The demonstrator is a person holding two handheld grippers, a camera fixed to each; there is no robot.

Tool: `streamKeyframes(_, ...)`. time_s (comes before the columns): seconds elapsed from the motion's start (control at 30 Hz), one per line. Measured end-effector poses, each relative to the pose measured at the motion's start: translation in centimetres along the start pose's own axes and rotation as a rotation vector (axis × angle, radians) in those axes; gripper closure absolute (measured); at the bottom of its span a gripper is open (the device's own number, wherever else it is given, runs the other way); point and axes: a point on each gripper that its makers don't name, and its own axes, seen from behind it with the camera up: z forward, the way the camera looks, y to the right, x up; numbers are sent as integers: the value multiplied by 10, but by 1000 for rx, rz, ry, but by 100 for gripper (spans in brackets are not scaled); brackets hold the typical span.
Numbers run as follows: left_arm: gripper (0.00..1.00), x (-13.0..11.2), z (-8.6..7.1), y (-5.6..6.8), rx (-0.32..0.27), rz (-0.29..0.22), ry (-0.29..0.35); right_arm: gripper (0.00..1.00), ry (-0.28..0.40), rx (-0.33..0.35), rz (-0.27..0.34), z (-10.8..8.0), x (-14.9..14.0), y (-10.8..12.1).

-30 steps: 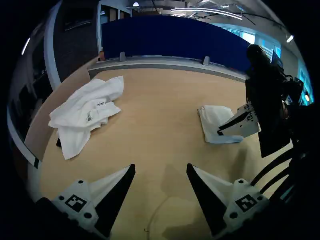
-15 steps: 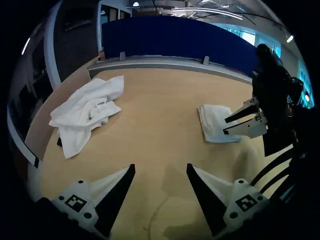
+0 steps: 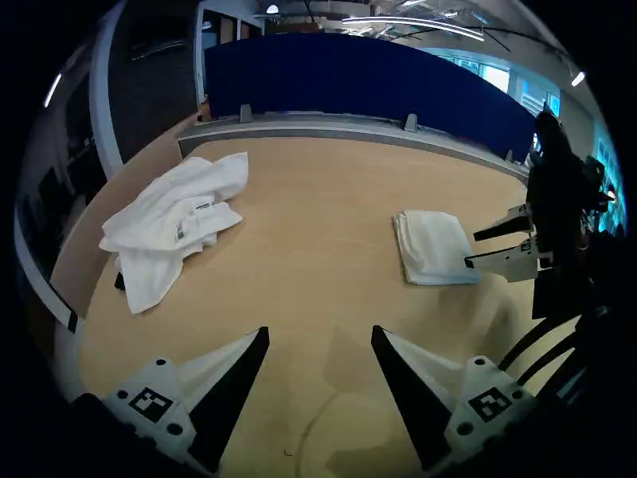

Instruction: Fold towel

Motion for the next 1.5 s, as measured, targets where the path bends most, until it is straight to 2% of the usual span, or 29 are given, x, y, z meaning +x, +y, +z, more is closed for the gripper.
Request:
streamKeyframes(0.27, 5, -1, -1, 1, 1, 0, 0, 3, -12, -14, 23, -4, -15, 4)
streamKeyframes(0.67, 5, -2, -3, -1, 3, -6, 0, 3, -62, -13, 9, -4, -44, -4)
streamKeyframes(0.93, 5, -2, -1, -1, 2, -4, 0, 5, -75, -3, 37, -3, -50, -4)
streamKeyframes(1.5, 5, 0, 0, 0, 1, -4, 0, 70, -101, 25, 54, 0, -62, -7)
